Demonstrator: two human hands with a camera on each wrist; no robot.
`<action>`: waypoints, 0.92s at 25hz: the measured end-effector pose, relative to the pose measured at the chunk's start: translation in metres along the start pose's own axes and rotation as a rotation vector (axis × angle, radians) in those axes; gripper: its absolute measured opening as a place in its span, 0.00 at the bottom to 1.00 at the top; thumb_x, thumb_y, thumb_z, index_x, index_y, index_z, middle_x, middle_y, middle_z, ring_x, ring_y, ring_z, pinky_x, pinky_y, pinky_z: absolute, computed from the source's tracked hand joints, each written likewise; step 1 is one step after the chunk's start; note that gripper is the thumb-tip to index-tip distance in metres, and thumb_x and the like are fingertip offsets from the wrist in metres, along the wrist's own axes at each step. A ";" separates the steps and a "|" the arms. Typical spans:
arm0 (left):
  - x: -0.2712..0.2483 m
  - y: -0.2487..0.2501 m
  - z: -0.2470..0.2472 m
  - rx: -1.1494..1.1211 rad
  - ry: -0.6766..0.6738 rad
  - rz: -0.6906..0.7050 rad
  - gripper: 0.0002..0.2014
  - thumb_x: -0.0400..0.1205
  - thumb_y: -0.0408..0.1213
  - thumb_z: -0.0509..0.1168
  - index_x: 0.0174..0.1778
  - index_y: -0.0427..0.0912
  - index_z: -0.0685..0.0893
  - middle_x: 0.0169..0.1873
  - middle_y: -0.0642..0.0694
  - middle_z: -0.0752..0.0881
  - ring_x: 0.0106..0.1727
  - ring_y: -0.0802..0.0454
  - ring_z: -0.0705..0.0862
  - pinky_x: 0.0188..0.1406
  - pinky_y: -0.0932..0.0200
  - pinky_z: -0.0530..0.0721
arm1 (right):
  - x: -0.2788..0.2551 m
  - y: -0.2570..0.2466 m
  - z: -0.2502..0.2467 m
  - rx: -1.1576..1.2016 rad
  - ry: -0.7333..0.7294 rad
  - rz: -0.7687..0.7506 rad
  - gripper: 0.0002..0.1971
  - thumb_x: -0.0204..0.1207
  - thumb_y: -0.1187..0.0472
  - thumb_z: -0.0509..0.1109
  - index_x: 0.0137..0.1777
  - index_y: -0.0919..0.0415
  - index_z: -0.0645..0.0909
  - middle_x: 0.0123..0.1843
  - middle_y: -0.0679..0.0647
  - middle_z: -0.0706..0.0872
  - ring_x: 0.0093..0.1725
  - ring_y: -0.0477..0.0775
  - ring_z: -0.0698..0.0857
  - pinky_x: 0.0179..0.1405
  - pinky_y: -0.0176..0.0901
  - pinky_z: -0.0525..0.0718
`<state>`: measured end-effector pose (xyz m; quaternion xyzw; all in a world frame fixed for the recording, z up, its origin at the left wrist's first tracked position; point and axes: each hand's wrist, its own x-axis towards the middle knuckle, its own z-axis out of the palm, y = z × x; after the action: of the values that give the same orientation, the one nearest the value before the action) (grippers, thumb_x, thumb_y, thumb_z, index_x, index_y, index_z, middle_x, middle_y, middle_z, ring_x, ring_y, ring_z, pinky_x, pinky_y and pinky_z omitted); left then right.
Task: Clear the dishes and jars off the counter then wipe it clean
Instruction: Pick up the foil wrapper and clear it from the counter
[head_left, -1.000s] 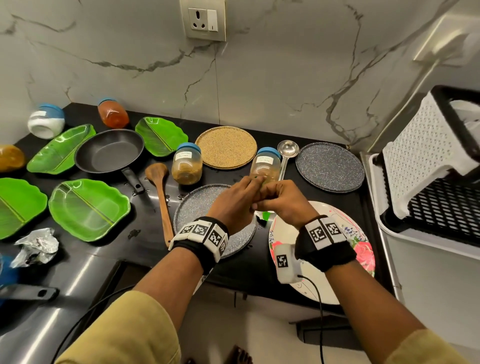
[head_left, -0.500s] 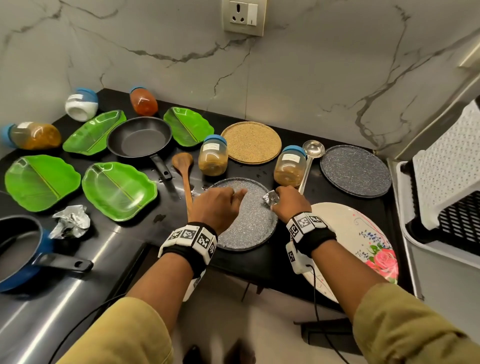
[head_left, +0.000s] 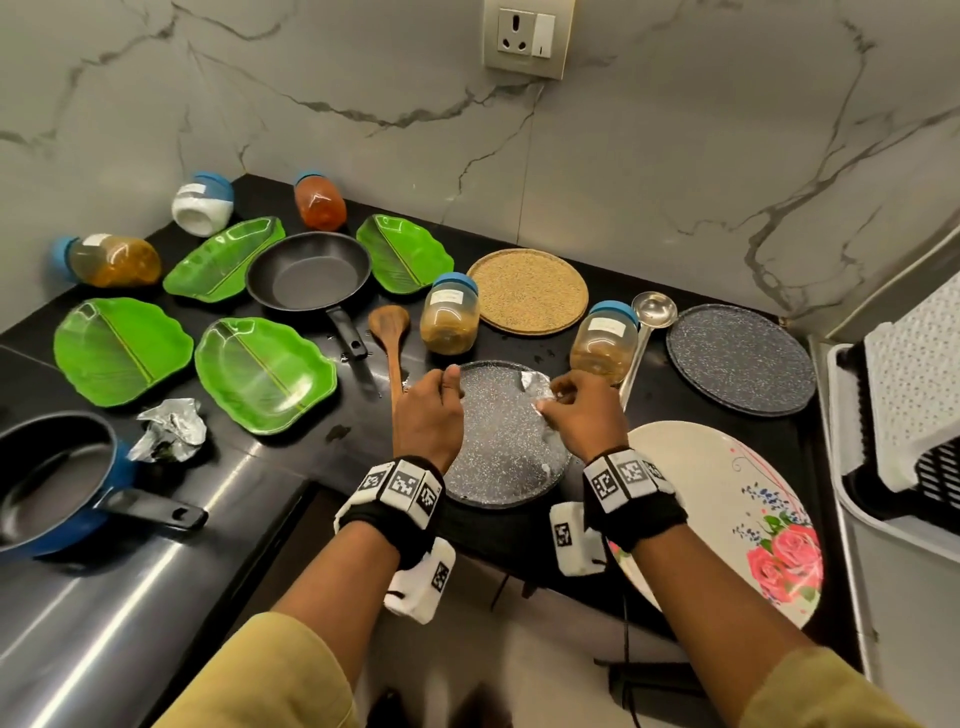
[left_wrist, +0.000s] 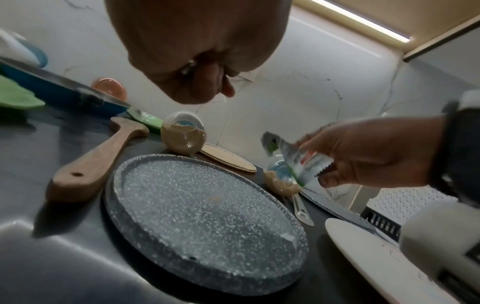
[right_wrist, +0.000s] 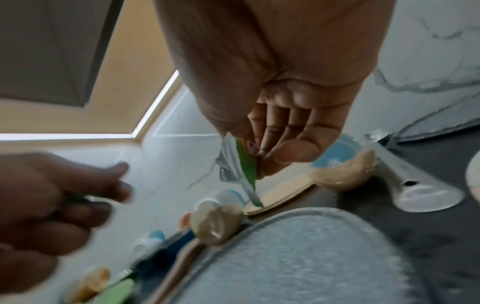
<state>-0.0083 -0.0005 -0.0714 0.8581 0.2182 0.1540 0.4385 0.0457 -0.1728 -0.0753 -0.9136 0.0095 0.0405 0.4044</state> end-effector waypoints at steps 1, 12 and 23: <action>-0.001 0.001 0.001 -0.034 0.011 -0.063 0.26 0.87 0.54 0.52 0.40 0.38 0.85 0.37 0.42 0.86 0.43 0.40 0.83 0.41 0.53 0.75 | -0.007 -0.008 0.003 0.096 -0.023 -0.023 0.10 0.69 0.60 0.79 0.49 0.56 0.86 0.41 0.52 0.89 0.41 0.51 0.88 0.47 0.50 0.89; -0.003 -0.010 -0.015 -0.196 0.036 -0.175 0.30 0.76 0.69 0.56 0.42 0.42 0.84 0.36 0.44 0.86 0.42 0.42 0.84 0.42 0.51 0.79 | -0.037 -0.072 0.050 0.290 -0.349 -0.269 0.09 0.71 0.69 0.71 0.41 0.57 0.91 0.30 0.51 0.88 0.27 0.47 0.86 0.27 0.42 0.83; -0.005 -0.083 -0.118 -0.130 0.453 -0.244 0.09 0.88 0.38 0.58 0.55 0.41 0.82 0.46 0.36 0.87 0.40 0.40 0.86 0.35 0.53 0.79 | -0.057 -0.098 0.133 0.286 -0.485 -0.230 0.04 0.73 0.62 0.74 0.42 0.52 0.86 0.34 0.47 0.86 0.34 0.46 0.84 0.34 0.38 0.83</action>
<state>-0.0861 0.1212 -0.0722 0.7392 0.4021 0.3019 0.4481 -0.0146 -0.0095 -0.0877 -0.8062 -0.1853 0.2097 0.5213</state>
